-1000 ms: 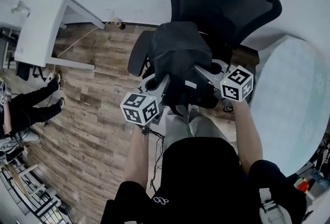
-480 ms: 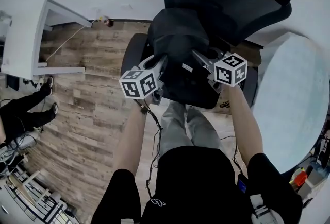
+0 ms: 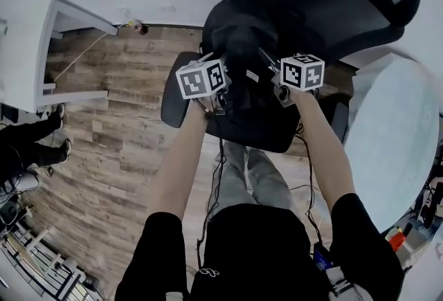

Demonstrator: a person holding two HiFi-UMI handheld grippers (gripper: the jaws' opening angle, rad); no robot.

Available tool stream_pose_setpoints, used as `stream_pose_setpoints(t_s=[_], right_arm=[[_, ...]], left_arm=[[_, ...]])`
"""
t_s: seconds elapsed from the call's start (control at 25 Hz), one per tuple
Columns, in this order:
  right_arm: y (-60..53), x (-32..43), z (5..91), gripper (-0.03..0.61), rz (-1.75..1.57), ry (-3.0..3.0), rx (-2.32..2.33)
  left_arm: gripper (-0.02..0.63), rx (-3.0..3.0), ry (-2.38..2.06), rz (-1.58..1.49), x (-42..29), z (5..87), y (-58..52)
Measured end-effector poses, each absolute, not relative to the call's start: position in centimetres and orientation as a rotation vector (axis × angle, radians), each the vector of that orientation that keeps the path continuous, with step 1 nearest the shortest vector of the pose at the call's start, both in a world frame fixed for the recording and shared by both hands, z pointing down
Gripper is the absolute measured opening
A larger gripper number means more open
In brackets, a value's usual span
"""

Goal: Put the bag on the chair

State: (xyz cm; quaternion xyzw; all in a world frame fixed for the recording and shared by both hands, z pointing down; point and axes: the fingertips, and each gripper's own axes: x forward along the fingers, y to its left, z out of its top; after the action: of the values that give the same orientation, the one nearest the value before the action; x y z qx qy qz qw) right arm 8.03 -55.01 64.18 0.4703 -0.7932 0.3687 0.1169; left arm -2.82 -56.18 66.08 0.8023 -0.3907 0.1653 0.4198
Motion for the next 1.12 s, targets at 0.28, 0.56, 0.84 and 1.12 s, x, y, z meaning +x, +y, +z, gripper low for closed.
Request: stream_pose_setpoints(t_s=[0.28,0.56,0.84,1.12], right_arm=[[-55.9,8.5,67.0,0.063,1.114,-2.214,1.457],[-53.7,8.1,65.6,0.344,1.006,-2.273,1.357],[-50.8,12.3,56.1,0.273,0.965,-2.419,1.626],[-45.5,12.8,42.2,0.006,0.635,-2.653,1.645]], left_arm=[[0.089,1.970,-0.951,0.450,-2.6,68.6,-56.2],[0.232,1.880,-0.940,0.235,-5.0,67.5,-53.9],[0.106,1.966,-1.065,0.030,-6.7,58.5,-50.5],[-0.005,2.089,-1.253,-0.261,-9.3,44.5,-45.2]])
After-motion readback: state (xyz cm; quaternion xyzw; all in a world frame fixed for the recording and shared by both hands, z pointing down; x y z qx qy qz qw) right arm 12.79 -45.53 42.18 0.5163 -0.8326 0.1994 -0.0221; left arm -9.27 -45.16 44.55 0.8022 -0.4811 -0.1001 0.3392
